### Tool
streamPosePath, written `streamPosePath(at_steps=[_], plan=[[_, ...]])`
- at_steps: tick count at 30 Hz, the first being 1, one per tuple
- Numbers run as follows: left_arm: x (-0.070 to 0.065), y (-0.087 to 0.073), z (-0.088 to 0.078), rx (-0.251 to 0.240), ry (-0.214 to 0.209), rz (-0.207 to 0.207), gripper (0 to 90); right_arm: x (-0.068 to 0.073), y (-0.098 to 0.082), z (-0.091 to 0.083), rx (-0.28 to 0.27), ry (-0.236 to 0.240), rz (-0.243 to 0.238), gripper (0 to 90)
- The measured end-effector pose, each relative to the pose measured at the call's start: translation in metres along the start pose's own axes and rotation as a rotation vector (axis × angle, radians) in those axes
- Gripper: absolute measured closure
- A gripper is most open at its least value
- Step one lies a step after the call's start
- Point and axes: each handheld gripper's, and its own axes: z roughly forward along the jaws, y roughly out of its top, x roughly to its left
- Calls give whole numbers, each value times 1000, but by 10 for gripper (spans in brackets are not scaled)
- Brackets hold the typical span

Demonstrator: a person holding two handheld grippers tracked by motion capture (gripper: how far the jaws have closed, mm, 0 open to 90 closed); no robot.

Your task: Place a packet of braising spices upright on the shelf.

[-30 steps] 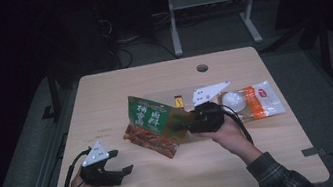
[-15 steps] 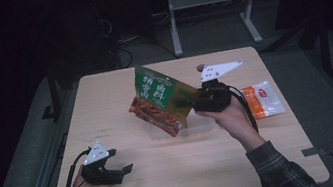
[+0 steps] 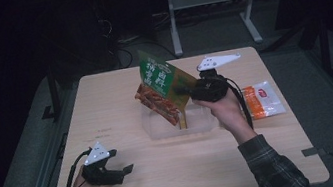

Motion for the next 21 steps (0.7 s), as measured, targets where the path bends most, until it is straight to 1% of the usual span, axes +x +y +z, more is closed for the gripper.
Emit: streamPosePath(at_steps=[3, 5, 6, 8, 9, 11, 13, 14, 16, 18, 21], plan=[[0, 1, 0, -12, 1, -9, 140, -1, 0, 1, -3, -21, 7, 897], [0, 0, 1, -6, 0, -6, 140, 0, 0, 3, -2, -37, 1, 897], [-1, 0, 2, -2, -2, -10, 139, 0, -1, 3, -3, -37, 2, 897], [0, 0, 2, 13, -7, 1, 139, -1, -1, 4, 0, -51, 5, 897], [-1, -1, 2, 10, -8, -3, 140, -2, -2, 5, 0, -55, 7, 897], [-1, -1, 3, 9, -9, -8, 140, -2, -3, 6, -4, -60, 16, 897], [-1, -1, 2, 13, -7, -3, 140, -3, -4, 7, -1, -69, 12, 897], [-1, -1, 2, 19, -7, 3, 140, -4, -4, 8, 1, -70, 16, 897], [-1, -1, 2, 21, -7, 2, 140, -5, -5, 10, -2, -77, 26, 896], [-1, -1, 3, 27, -8, 4, 140, -5, -6, 12, -5, -75, 21, 896], [-2, -1, 4, 34, -9, 6, 140, -5, -7, 15, 1, -88, 22, 896]])
